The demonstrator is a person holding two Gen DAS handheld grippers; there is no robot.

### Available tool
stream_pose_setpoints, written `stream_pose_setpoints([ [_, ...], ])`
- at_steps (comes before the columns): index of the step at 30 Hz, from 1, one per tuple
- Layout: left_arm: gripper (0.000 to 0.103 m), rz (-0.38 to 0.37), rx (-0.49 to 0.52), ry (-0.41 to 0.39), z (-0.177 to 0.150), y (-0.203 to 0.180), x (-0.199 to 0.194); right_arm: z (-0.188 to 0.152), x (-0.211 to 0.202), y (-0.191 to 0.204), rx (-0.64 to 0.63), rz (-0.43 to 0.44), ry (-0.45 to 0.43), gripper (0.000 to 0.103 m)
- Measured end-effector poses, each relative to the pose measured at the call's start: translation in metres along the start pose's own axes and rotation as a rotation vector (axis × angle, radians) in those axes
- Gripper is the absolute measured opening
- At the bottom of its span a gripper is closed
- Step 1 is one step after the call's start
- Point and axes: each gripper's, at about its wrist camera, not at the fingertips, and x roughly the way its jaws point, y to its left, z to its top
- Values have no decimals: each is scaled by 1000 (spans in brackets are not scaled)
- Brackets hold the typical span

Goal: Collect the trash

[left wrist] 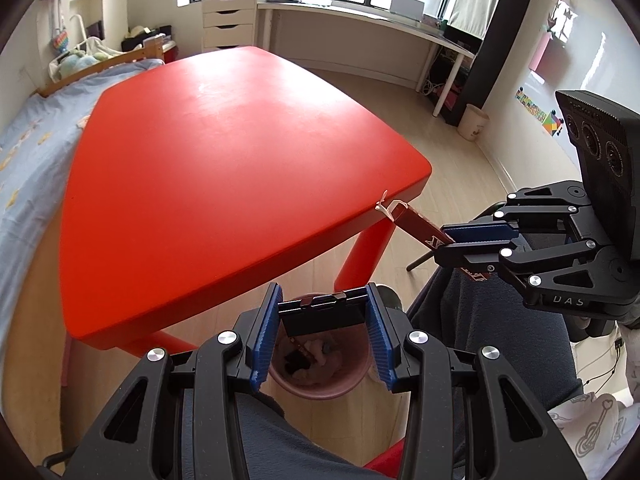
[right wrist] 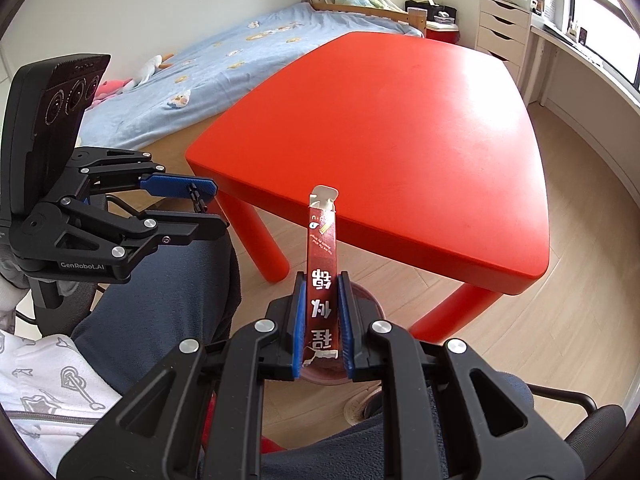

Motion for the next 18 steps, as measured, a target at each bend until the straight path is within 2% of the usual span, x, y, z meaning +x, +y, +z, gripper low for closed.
stream_pose_setpoints([
  [2, 42, -3, -1, -1, 1, 1, 1, 0, 0, -1, 0, 11, -1, 16],
  [3, 46, -5, -6, -3, 2, 2, 1, 0, 0, -2, -1, 6, 0, 17],
  [4, 54, -5, -11, -3, 2, 3, 2, -1, -1, -5, 1, -3, -2, 34],
  [5, 72, 3, -15, -11, 2, 4, 1, -1, -2, -7, 8, -12, -10, 65],
  [6, 87, 13, -21, -25, 2, 5, 0, -1, -3, -9, 20, -22, -24, 77],
  [7, 88, 15, -30, -38, 2, 6, -1, -1, -4, -11, 30, -23, -30, 85],
  [10, 95, 31, -46, -39, 2, 10, -1, -1, -3, -14, 49, -34, -26, 95],
  [18, 95, 44, -73, -32, 2, 15, 0, -1, 2, -15, 78, -27, -11, 100],
])
